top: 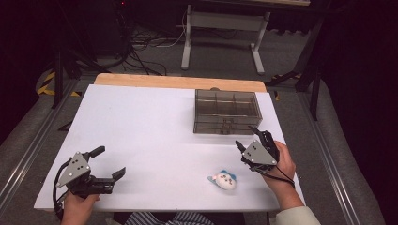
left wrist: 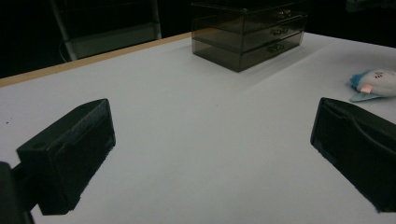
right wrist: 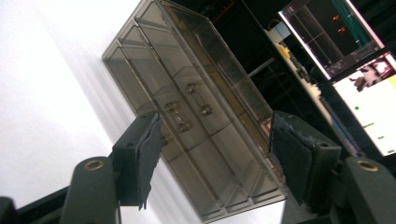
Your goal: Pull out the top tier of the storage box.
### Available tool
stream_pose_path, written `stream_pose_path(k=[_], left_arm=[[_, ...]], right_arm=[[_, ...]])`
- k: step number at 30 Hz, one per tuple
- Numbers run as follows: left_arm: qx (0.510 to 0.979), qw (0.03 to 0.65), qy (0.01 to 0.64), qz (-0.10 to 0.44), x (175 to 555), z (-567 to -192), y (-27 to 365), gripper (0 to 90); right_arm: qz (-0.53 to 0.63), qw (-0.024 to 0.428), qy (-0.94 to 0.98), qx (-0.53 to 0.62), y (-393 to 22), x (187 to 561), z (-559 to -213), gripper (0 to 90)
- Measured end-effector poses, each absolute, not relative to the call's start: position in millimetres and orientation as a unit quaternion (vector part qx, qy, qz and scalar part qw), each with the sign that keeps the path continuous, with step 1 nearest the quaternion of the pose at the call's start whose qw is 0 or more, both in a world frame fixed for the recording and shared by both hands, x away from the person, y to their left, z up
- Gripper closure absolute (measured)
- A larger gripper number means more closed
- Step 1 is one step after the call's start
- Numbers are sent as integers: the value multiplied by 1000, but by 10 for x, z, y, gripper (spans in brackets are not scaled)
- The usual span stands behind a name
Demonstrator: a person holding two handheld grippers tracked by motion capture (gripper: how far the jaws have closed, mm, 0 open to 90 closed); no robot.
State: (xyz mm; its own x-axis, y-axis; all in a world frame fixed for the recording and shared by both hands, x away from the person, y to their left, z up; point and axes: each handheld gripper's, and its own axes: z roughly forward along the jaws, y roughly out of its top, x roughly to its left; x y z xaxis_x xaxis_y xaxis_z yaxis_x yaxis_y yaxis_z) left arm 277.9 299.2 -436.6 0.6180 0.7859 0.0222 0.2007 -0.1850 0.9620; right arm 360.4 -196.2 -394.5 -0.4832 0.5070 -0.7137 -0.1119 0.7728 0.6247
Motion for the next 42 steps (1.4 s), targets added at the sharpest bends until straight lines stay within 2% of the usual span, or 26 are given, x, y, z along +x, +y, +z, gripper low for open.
stream_pose_path(k=[12, 30, 42], left_arm=[[719, 541, 342, 271, 2779, -4367, 2990, 8], [719, 544, 341, 267, 2787, -4368, 2992, 8], [721, 545, 336, 265, 2787, -4365, 2985, 8]], right_arm=[[253, 551, 791, 84, -1872, 3621, -3970, 377], [183, 606, 773, 40, -1730, 3669, -4080, 412], [129, 626, 769, 2, -1638, 3731, -4169, 453]])
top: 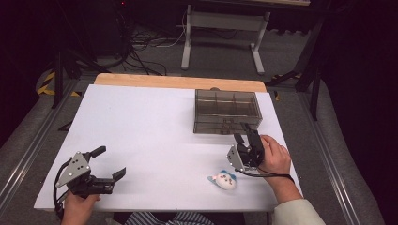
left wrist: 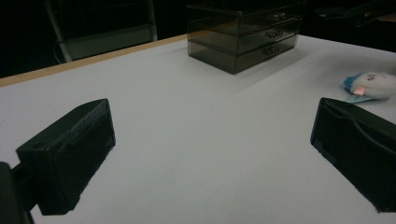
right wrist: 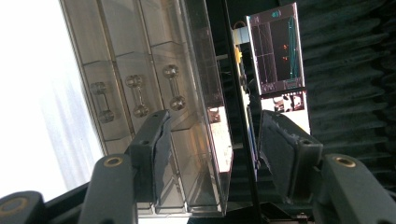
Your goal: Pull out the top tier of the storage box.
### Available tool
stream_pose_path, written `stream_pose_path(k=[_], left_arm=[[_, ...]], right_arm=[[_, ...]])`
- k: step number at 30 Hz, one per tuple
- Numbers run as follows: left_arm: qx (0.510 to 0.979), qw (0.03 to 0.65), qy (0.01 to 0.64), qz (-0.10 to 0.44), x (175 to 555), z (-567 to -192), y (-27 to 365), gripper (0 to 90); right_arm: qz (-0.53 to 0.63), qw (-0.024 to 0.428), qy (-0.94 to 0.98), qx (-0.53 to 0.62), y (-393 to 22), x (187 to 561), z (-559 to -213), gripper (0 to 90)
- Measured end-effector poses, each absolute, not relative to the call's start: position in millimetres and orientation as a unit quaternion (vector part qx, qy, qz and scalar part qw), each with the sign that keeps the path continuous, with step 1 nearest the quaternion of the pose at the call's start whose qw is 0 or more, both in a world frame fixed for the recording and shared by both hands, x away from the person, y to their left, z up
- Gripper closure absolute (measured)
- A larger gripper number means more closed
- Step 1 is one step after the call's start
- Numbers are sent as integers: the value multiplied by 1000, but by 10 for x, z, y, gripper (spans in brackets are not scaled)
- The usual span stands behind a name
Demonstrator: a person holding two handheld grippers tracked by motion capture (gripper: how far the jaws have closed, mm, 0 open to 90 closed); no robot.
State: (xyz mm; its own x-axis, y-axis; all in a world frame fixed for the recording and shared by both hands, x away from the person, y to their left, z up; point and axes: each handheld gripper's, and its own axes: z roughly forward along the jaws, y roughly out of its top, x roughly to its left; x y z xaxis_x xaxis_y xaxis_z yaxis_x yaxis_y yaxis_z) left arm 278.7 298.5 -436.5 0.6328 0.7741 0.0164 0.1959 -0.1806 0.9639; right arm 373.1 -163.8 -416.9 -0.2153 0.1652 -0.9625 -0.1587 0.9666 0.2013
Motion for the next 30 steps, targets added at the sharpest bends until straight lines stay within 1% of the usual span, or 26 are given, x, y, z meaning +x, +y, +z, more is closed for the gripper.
stream_pose_path(k=[10, 30], left_arm=[[721, 545, 335, 264, 2788, -4366, 2980, 8], [721, 544, 338, 265, 2789, -4366, 2975, 8]], right_arm=[[108, 639, 762, -15, -1584, 3798, -4253, 471], [76, 651, 755, -32, -1471, 3985, -4440, 568]])
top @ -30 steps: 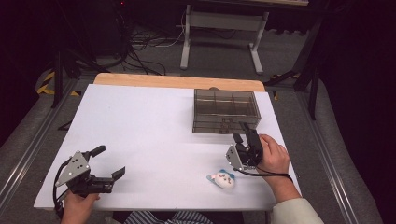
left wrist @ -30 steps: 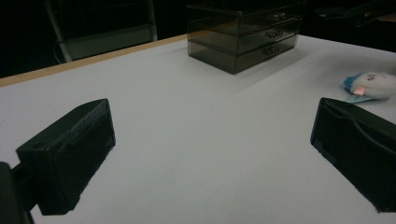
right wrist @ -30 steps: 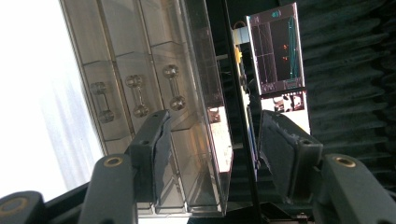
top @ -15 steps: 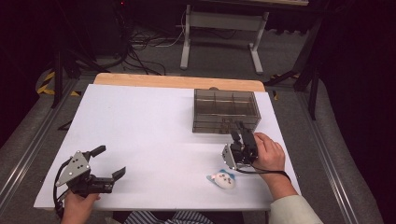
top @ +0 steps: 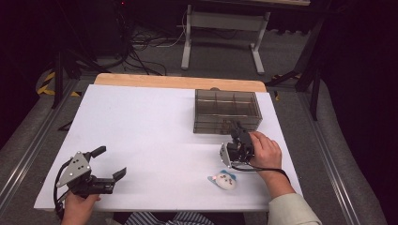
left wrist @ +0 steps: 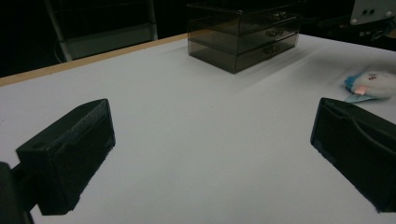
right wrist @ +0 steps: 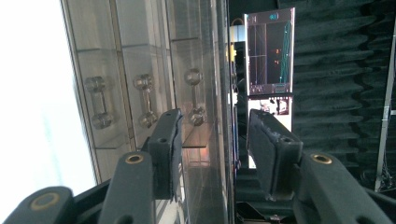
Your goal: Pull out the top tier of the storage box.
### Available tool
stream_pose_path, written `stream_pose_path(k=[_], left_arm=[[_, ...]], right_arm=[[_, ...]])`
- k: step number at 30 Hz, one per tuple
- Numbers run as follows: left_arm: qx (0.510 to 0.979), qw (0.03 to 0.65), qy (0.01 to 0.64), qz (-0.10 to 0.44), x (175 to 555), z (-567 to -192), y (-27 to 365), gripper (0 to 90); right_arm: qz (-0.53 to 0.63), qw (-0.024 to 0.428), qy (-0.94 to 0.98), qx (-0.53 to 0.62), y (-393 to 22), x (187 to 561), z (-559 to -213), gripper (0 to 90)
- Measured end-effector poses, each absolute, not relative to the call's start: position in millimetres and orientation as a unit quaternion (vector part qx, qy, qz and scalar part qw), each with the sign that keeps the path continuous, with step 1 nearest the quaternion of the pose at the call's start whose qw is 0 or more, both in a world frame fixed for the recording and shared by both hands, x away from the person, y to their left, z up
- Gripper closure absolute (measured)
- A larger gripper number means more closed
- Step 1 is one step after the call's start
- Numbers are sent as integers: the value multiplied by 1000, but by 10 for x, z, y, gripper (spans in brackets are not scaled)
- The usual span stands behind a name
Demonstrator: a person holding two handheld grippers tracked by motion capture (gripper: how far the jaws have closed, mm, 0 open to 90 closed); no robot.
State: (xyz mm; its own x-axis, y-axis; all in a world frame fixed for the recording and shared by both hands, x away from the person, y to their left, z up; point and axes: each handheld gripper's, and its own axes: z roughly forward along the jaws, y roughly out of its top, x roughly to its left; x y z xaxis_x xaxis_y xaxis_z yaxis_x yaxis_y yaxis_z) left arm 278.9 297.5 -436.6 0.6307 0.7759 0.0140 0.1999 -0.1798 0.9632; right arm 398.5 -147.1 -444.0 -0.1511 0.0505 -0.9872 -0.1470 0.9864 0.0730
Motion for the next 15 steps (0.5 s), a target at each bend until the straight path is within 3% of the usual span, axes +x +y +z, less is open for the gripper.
stream_pose_path(k=[15], left_arm=[[720, 545, 339, 264, 2787, -4367, 2972, 8]], right_arm=[[82, 659, 747, -30, -1500, 4121, -4527, 649]])
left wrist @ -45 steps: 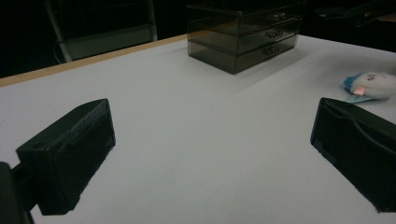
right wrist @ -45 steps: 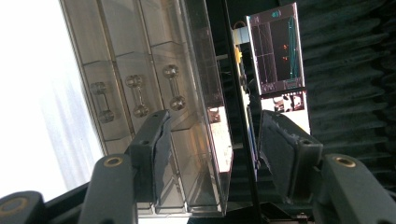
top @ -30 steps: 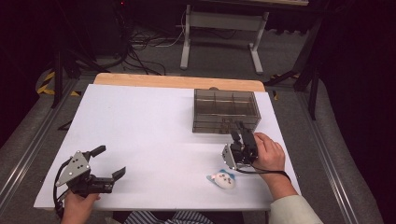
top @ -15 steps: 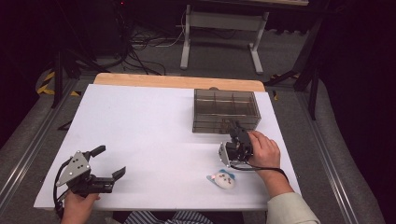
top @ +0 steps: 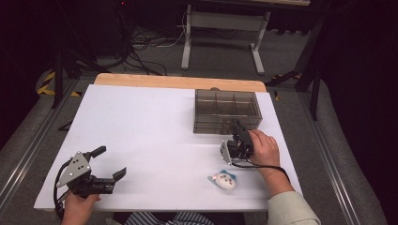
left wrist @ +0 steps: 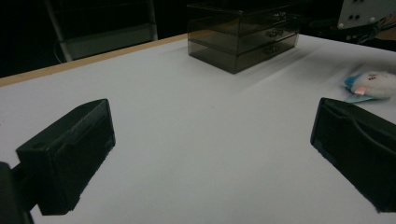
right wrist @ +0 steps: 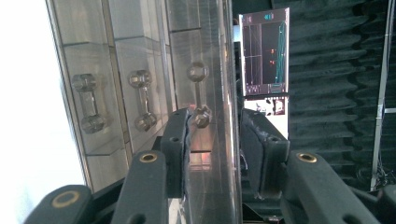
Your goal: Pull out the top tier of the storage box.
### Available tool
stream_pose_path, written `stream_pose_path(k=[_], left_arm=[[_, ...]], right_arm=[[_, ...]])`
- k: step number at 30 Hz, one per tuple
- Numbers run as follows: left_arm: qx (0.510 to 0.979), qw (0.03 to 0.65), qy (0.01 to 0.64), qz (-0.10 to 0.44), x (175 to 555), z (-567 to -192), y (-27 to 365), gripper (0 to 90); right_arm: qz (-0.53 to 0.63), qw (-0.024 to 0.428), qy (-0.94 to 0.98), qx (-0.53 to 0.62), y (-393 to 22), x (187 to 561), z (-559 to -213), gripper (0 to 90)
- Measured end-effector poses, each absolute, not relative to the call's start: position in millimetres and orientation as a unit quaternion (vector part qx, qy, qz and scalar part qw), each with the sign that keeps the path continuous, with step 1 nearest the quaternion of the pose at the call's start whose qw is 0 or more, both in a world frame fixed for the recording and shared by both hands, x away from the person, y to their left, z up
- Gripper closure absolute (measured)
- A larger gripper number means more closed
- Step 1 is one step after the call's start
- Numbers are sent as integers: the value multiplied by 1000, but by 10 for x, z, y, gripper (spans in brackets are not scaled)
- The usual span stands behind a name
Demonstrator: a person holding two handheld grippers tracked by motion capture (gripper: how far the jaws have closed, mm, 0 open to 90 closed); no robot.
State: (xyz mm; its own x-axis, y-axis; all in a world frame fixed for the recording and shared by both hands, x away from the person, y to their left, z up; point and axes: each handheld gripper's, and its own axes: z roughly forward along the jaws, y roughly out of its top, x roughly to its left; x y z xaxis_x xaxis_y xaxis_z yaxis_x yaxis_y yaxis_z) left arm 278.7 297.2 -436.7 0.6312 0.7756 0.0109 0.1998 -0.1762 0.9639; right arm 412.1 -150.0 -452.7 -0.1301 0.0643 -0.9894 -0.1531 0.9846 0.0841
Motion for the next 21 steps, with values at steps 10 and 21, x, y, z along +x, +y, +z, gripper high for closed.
stream_pose_path(k=[10, 21], left_arm=[[720, 545, 340, 263, 2787, -4368, 2970, 8], [721, 544, 337, 265, 2787, -4364, 2979, 8]], right_arm=[[83, 661, 745, -31, -1504, 4177, -4568, 720], [88, 657, 748, -36, -1489, 4215, -4589, 792]])
